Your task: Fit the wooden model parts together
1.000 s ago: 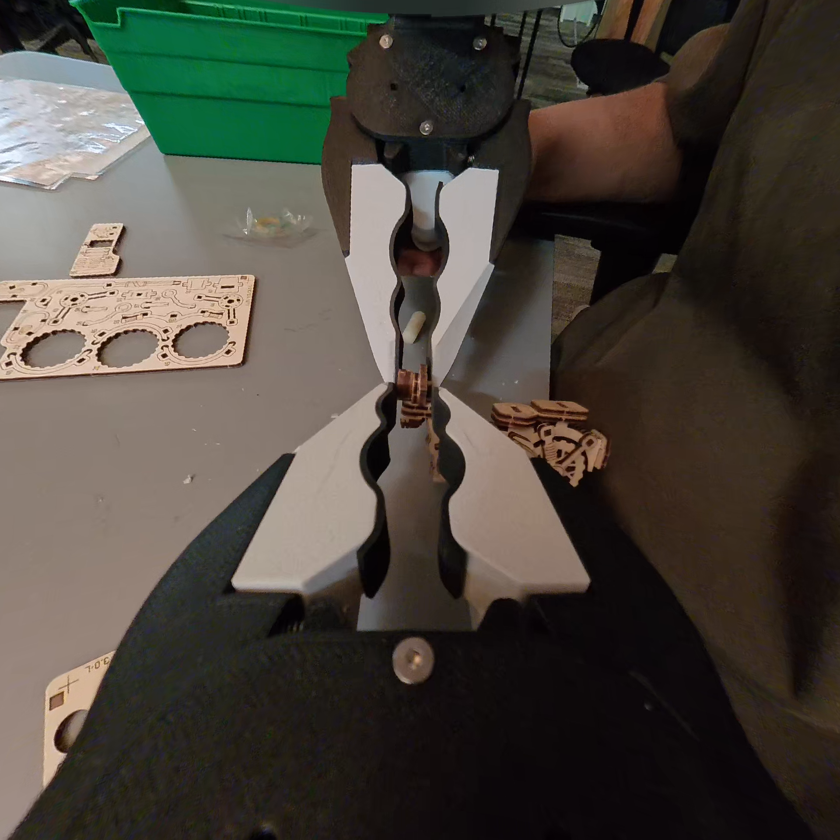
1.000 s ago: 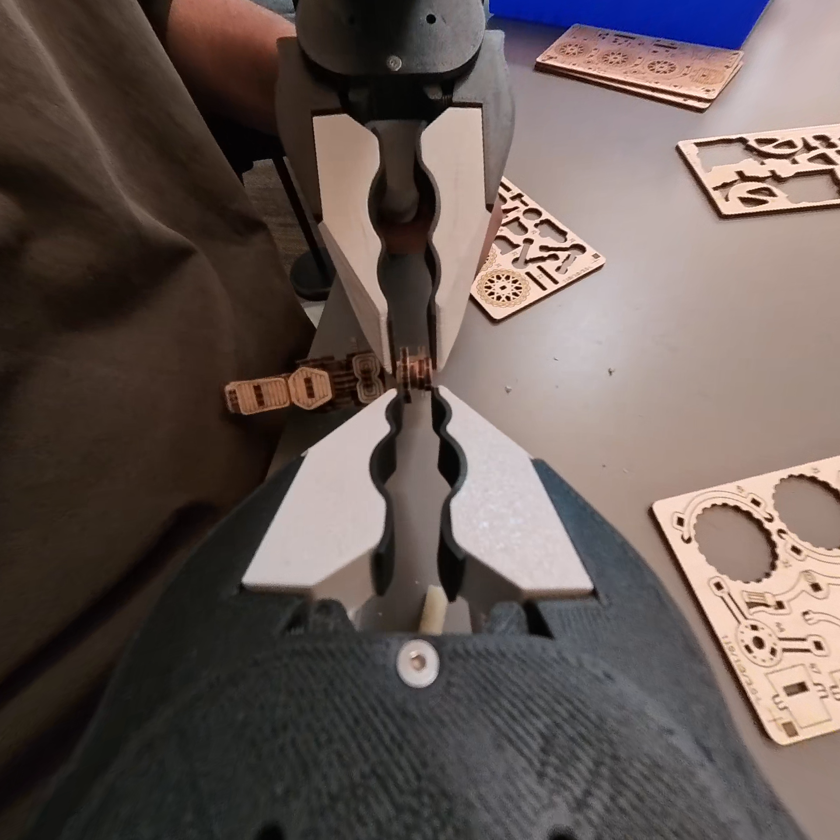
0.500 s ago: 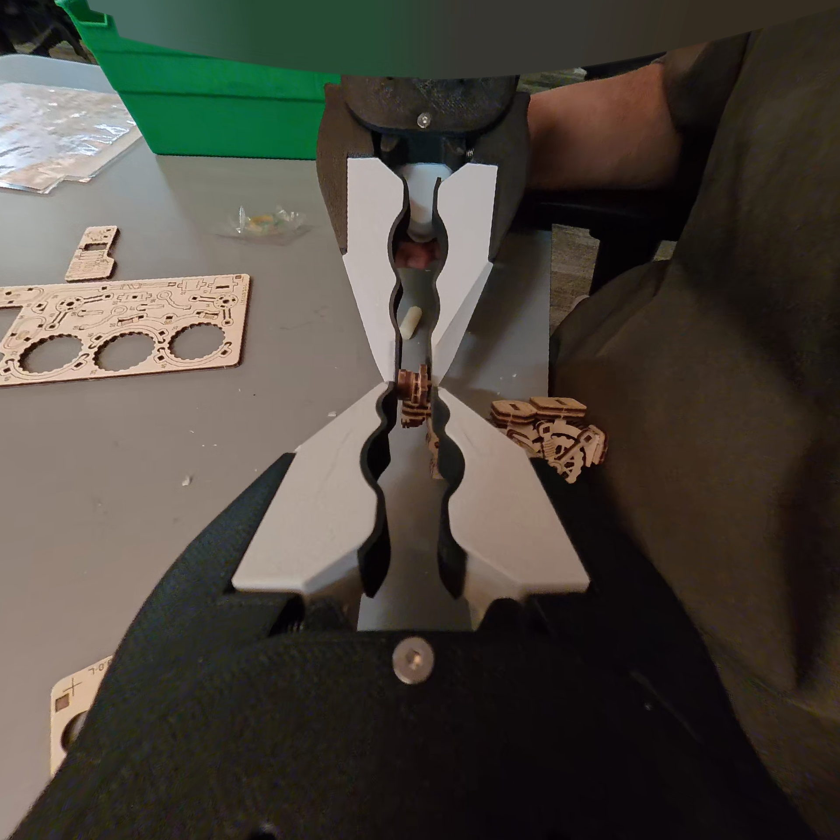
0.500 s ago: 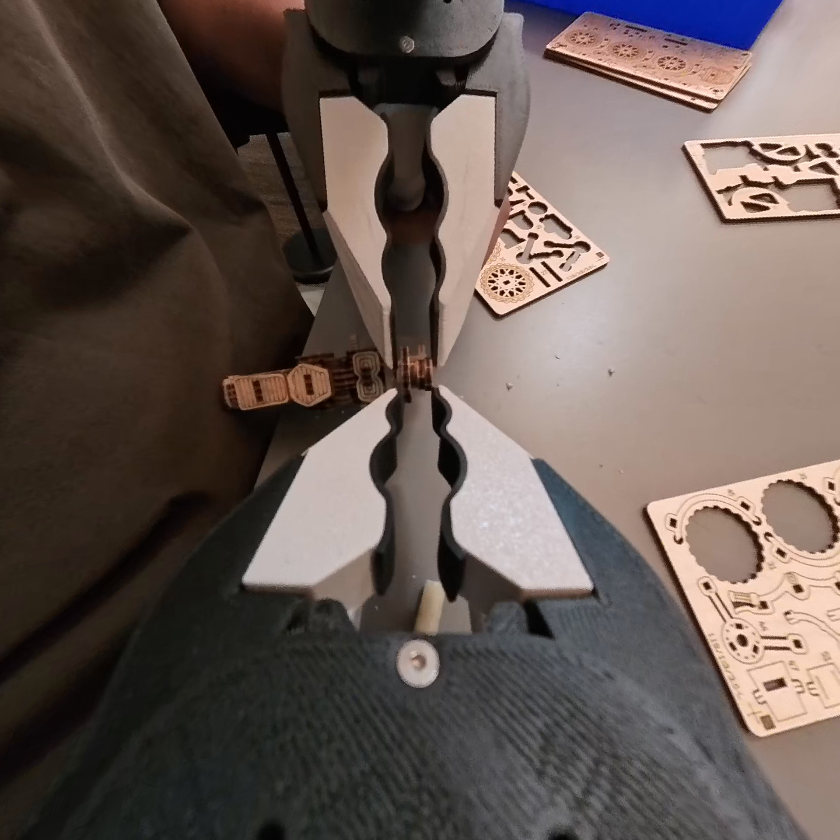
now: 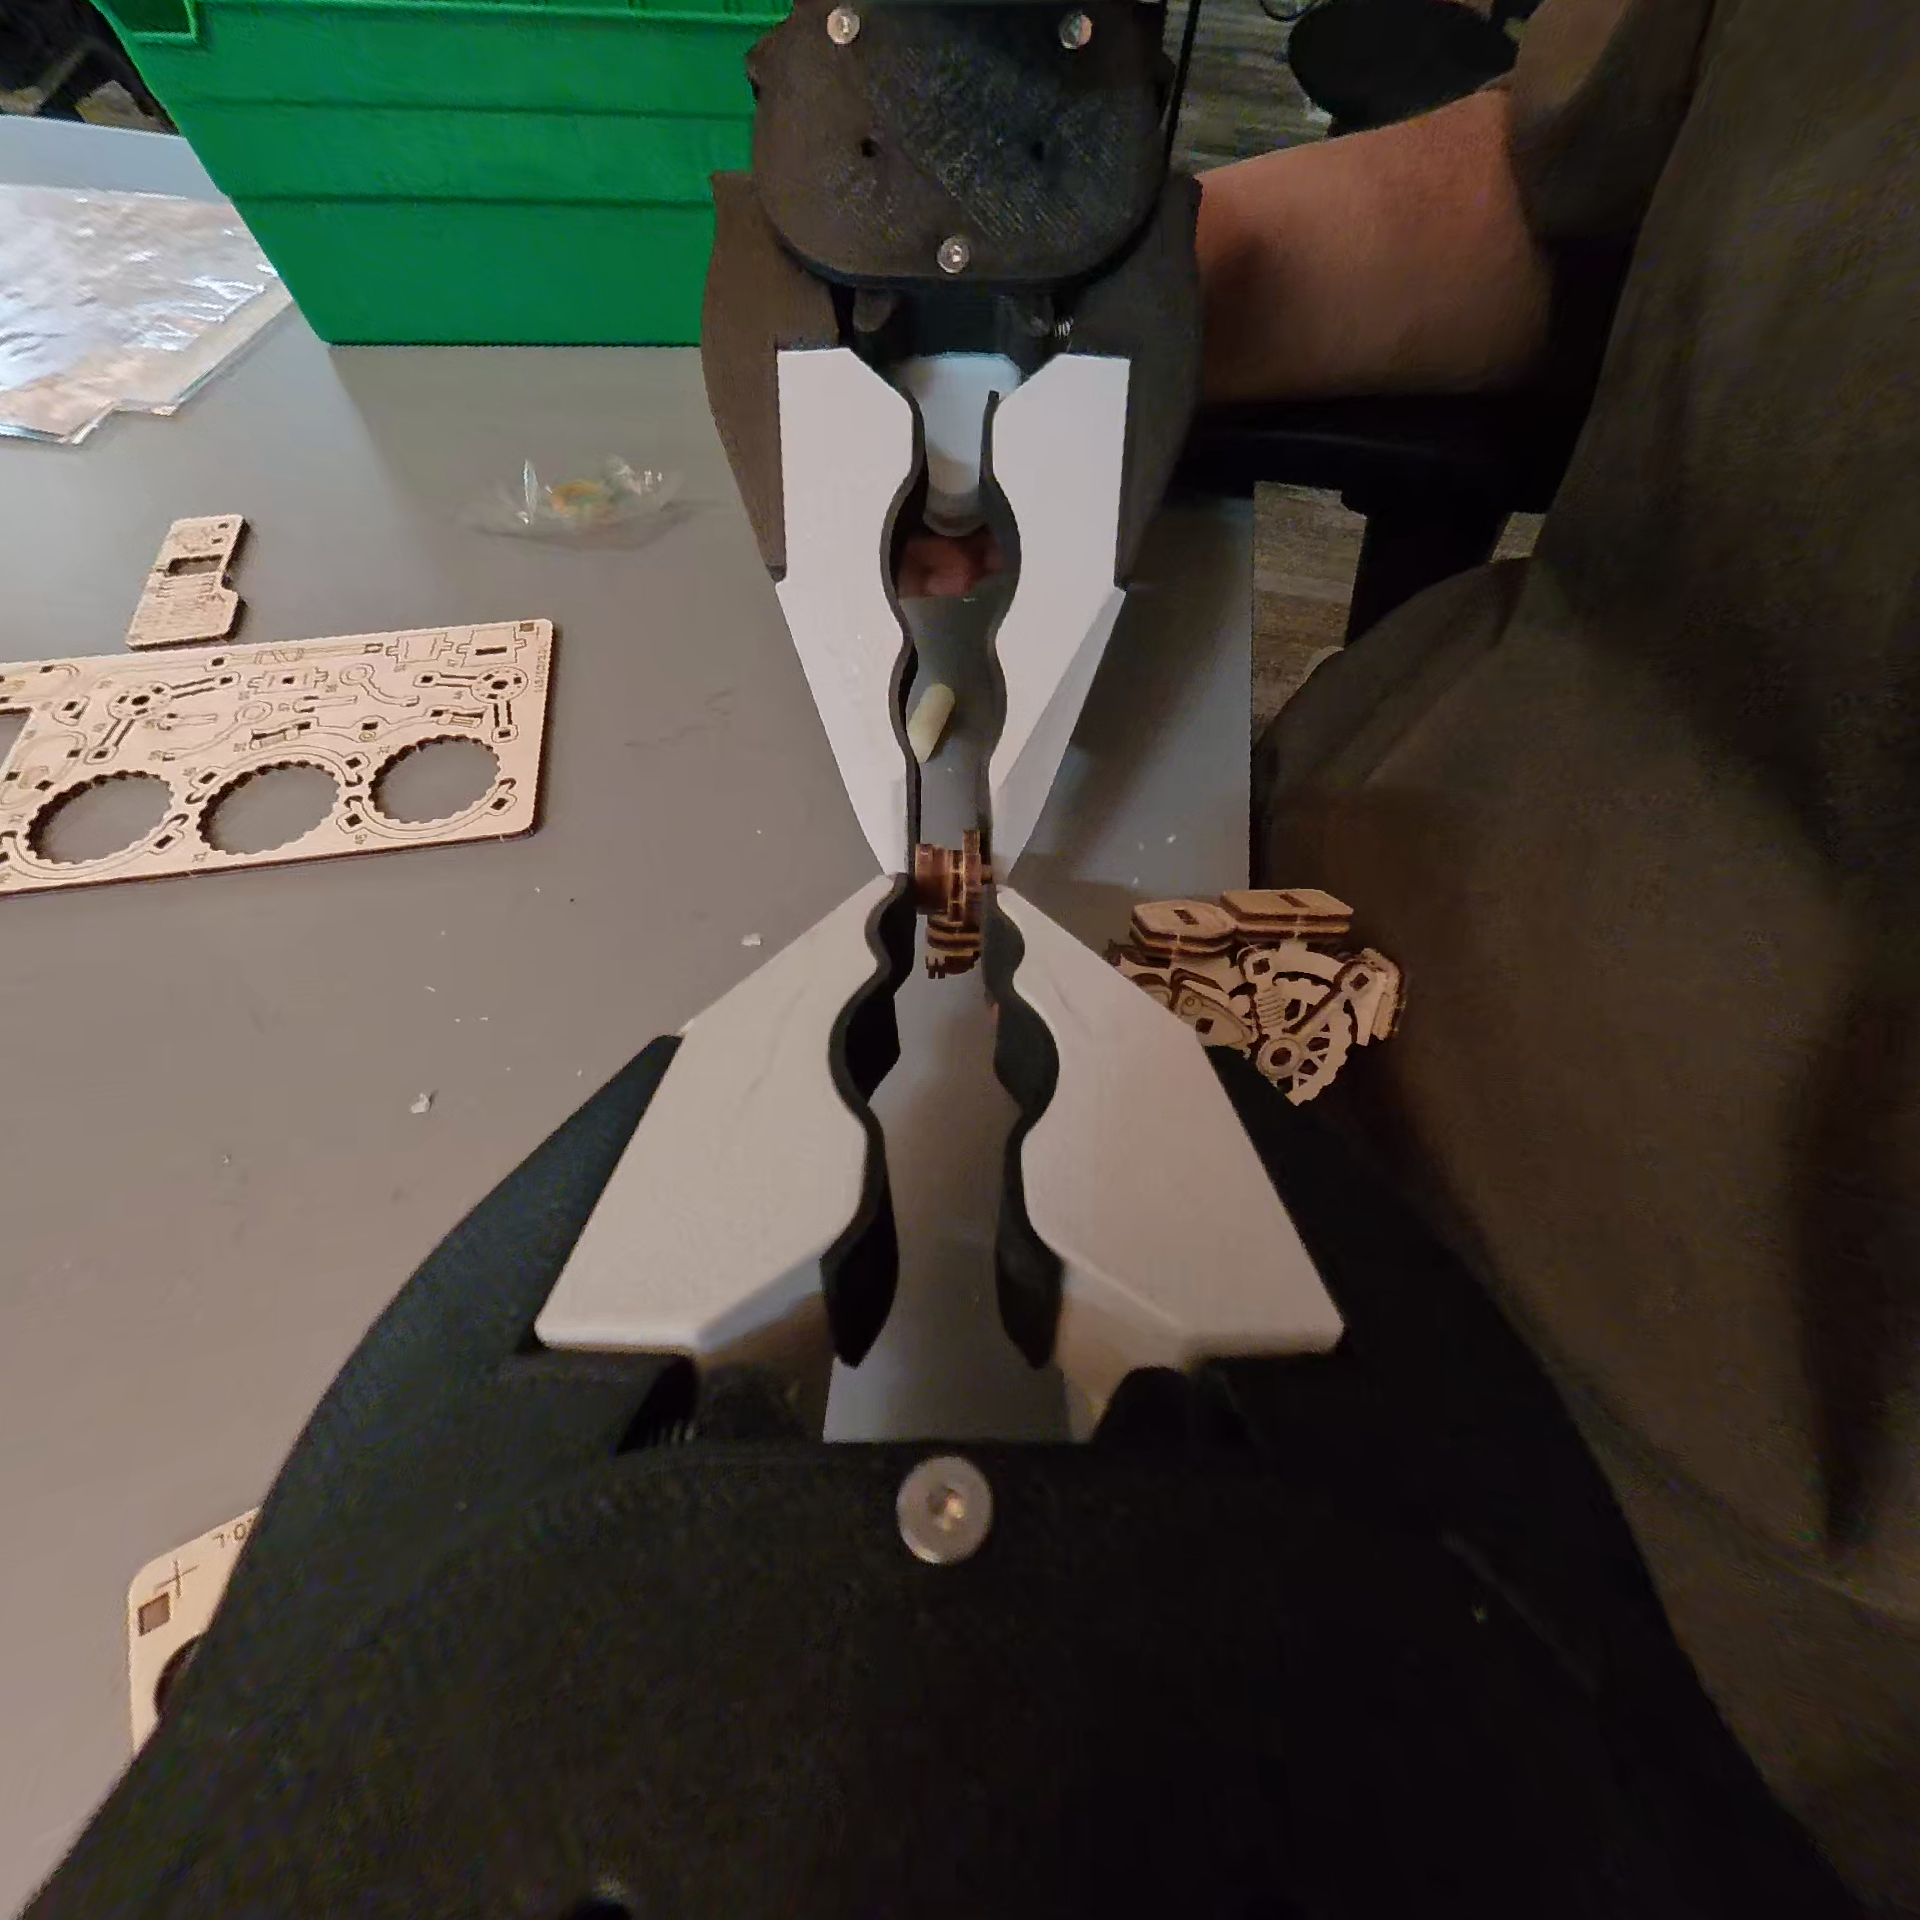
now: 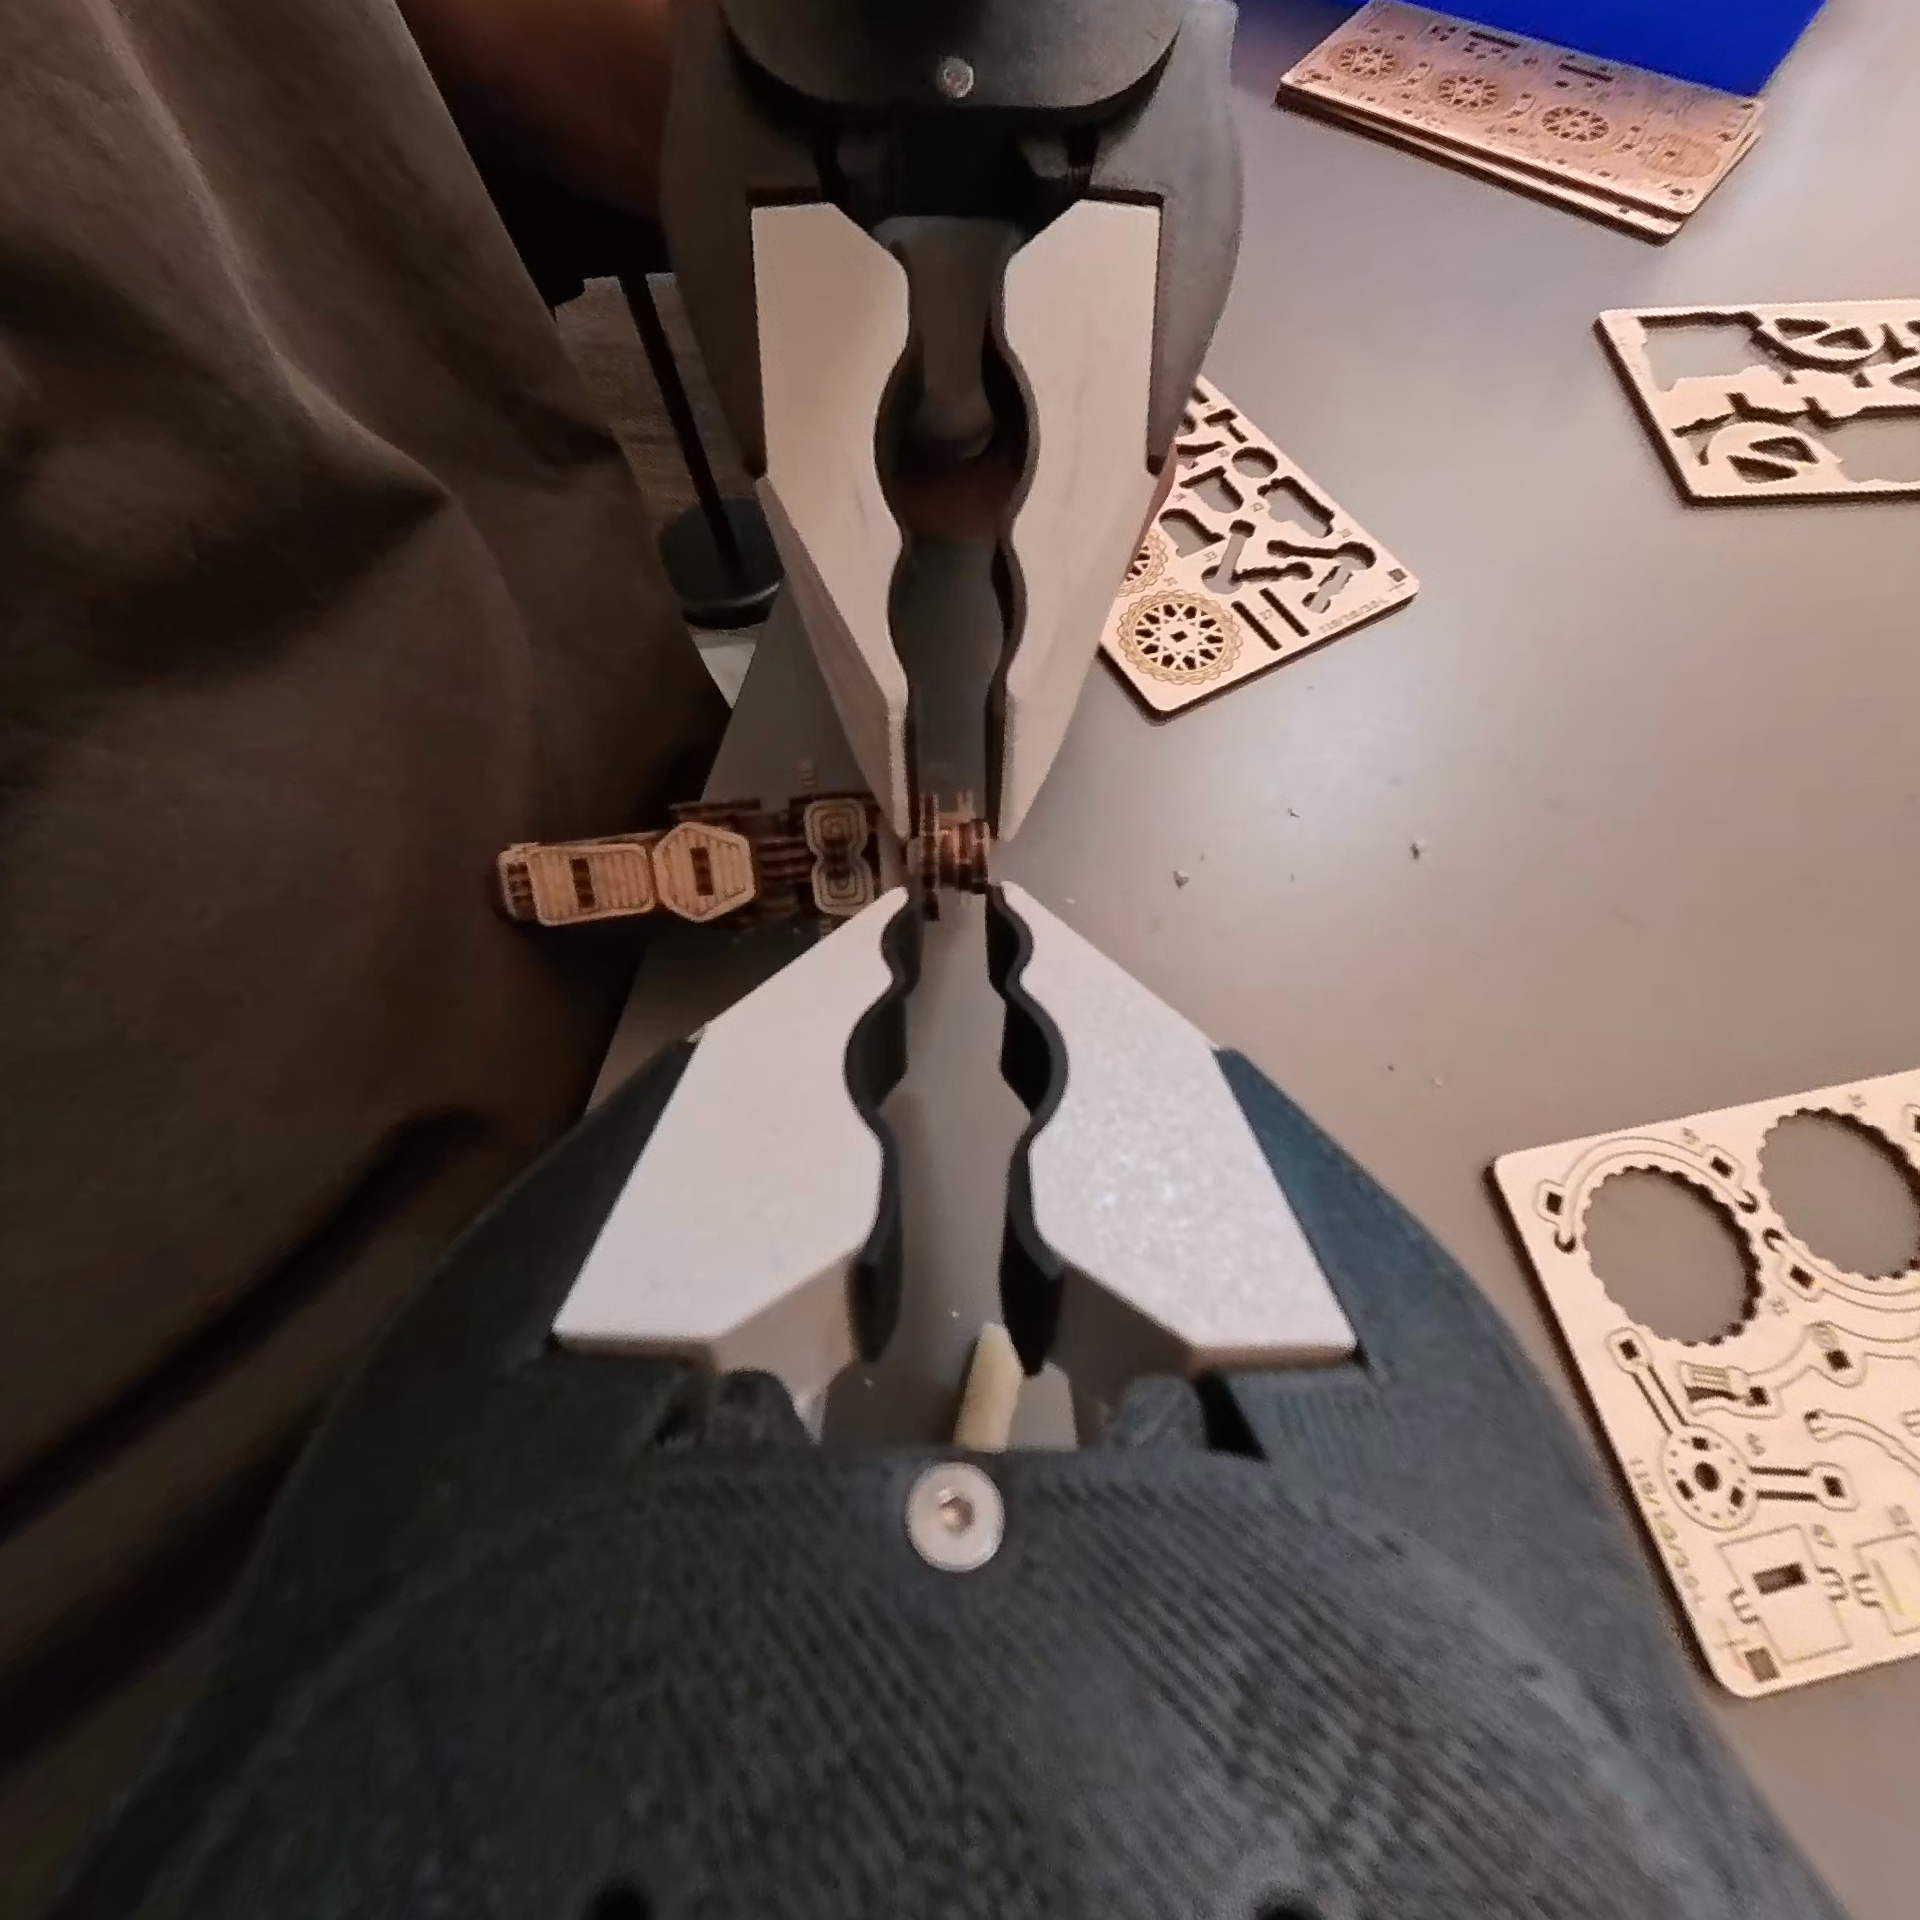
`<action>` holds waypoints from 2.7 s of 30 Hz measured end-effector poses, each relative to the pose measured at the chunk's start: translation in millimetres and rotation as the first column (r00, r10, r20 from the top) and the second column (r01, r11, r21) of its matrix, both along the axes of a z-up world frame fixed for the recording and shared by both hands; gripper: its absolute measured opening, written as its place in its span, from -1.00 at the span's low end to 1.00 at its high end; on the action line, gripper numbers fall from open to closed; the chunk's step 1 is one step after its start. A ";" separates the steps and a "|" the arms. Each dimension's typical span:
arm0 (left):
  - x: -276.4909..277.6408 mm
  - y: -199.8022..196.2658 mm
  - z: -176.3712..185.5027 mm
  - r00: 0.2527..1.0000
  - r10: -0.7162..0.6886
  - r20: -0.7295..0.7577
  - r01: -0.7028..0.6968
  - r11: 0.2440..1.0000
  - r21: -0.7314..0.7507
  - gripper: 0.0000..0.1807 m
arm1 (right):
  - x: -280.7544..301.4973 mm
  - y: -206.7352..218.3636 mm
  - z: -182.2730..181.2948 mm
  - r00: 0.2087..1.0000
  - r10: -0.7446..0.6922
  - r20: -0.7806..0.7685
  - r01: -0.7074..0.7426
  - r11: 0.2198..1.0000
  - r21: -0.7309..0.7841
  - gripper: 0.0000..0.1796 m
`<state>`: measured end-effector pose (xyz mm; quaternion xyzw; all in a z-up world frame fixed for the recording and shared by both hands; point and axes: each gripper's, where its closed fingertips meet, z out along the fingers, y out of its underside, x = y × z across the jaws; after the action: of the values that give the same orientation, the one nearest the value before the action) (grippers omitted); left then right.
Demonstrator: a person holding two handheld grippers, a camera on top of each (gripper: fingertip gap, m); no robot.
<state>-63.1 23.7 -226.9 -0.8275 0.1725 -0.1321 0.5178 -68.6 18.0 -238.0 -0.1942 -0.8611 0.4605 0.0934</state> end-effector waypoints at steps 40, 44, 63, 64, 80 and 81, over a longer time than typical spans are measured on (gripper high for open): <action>-5.2 1.3 5.4 0.999 0.026 0.034 -0.026 0.999 0.019 -0.90 | -4.1 -2.4 12.5 0.997 -0.016 -0.072 0.015 1.000 -0.019 -0.85; -4.3 0.9 7.2 0.999 0.021 0.042 -0.023 0.999 0.025 -0.90 | -3.5 -2.5 14.2 0.995 -0.010 -0.103 0.009 1.000 -0.004 -0.85; -10.9 2.3 15.3 0.996 0.050 0.069 -0.054 0.996 0.064 -0.90 | -12.7 0.8 20.7 0.996 -0.068 -0.061 0.063 0.995 -0.083 -0.55; -13.8 2.8 15.8 0.996 0.063 0.066 -0.068 0.996 0.065 -0.90 | -15.4 2.9 20.3 0.994 -0.086 -0.064 0.080 0.993 -0.085 -0.42; -121.0 1.4 44.7 0.764 0.643 -0.055 -0.610 0.747 0.266 -0.90 | -53.3 19.0 32.3 0.893 -0.403 0.199 0.449 0.827 -0.337 -0.37; -121.9 0.5 47.8 0.754 0.656 -0.038 -0.623 0.732 0.275 -0.90 | -55.7 19.1 28.3 0.886 -0.429 0.173 0.463 0.833 -0.302 -0.38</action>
<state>-185.0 24.1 -179.1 -0.7722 -0.0744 0.1318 0.6170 -124.3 37.2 -209.7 -0.4251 -0.7043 0.5554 0.1213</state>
